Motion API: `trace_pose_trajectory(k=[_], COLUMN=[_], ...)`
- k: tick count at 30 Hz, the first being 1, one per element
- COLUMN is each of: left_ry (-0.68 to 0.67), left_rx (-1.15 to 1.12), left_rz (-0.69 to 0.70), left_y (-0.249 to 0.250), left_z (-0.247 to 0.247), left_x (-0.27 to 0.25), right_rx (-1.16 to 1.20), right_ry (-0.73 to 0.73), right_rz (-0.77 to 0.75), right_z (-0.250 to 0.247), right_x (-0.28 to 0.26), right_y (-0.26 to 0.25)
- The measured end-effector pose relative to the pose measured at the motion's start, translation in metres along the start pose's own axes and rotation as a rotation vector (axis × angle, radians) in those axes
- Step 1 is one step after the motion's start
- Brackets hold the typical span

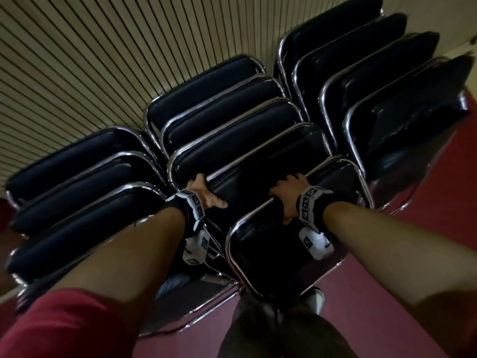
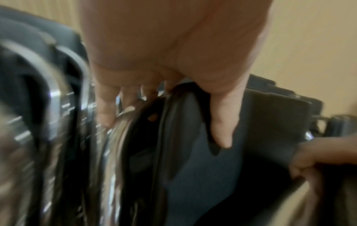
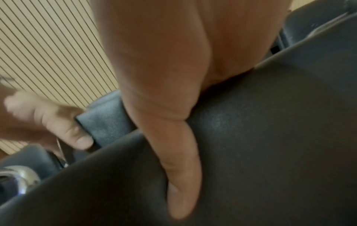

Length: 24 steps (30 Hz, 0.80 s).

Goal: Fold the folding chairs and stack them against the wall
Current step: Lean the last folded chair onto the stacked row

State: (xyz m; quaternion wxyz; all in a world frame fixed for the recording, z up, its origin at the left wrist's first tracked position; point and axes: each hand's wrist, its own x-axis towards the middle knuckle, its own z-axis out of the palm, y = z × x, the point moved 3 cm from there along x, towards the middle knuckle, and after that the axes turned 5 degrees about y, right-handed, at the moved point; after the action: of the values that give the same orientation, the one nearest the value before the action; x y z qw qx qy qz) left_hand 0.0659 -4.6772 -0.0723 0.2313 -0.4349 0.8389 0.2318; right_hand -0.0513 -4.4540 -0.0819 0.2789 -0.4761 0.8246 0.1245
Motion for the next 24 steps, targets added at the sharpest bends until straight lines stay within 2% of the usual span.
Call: trace_pose_trajectory(k=[3, 10, 14, 24], left_ry=[0.028, -0.004, -0.109, -0.101], left_rx=[-0.044, -0.122, -0.124, -0.017], left_rz=[-0.008, 0.049, 0.134, 0.234], left_y=[-0.008, -0.011, -0.018, -0.024], left_z=[0.005, 0.004, 0.008, -0.004], left_x=[0.001, 0.004, 0.001, 0.016], right_rx=[-0.038, -0.076, -0.074, -0.042], right_ry=[0.004, 0.003, -0.071, -0.303], right_rz=[-0.009, -0.007, 0.051, 0.125], right_z=[0.000, 0.005, 0.002, -0.013], right_x=[0.003, 0.001, -0.006, 0.012], right_y=[0.000, -0.002, -0.004, -0.024])
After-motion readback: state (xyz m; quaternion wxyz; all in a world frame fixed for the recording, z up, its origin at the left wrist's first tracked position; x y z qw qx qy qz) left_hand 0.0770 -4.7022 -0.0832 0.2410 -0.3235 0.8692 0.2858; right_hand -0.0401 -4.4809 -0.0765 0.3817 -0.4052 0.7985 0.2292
